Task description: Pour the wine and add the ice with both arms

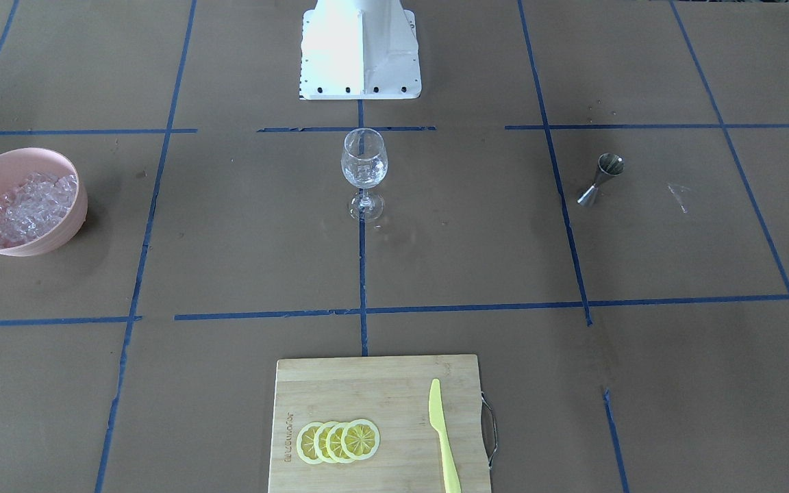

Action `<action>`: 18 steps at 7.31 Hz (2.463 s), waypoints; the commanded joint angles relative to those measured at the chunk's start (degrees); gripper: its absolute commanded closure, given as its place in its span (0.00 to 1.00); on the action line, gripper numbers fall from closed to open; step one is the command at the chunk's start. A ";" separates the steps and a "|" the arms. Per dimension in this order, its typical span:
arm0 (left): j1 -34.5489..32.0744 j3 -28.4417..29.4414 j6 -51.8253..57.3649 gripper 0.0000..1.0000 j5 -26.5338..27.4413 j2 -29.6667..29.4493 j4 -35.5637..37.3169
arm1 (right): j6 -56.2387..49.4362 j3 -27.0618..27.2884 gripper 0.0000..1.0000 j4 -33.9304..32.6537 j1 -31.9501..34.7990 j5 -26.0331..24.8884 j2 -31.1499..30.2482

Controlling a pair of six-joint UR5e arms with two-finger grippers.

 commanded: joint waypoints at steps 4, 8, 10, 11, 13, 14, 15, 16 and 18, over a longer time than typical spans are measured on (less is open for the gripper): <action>0.02 0.54 -0.06 0.00 0.06 0.05 0.06 | -5.38 -0.32 0.00 -9.50 -0.71 4.10 3.48; 0.02 0.54 -0.06 0.00 -0.03 -0.04 0.06 | -5.58 -0.41 0.00 -9.28 -0.44 3.31 2.97; 0.02 0.63 -0.06 0.00 -0.21 -0.04 0.06 | -5.75 -0.41 0.00 -9.28 0.00 3.05 2.53; 0.11 0.55 -0.06 0.00 -0.21 -0.04 0.06 | -5.93 -0.41 0.00 -9.28 0.00 1.91 2.53; 0.11 0.63 -0.06 0.00 -0.21 -0.04 0.06 | -8.21 -0.58 0.00 -9.28 0.44 1.72 2.53; 0.11 0.55 -0.06 0.00 -0.29 -0.04 0.06 | -8.13 -0.58 0.00 -9.28 0.53 1.81 2.53; 0.11 0.54 -0.06 0.00 -0.29 -0.04 0.06 | -8.04 -0.58 0.00 -9.28 0.53 1.73 2.53; 0.11 0.54 -0.06 0.00 -0.29 -0.04 0.06 | -7.69 -0.58 0.00 -9.28 0.53 1.81 2.53; 0.11 0.54 -0.06 0.00 -0.29 -0.04 0.06 | -7.34 -0.41 0.00 -9.28 0.53 1.90 2.44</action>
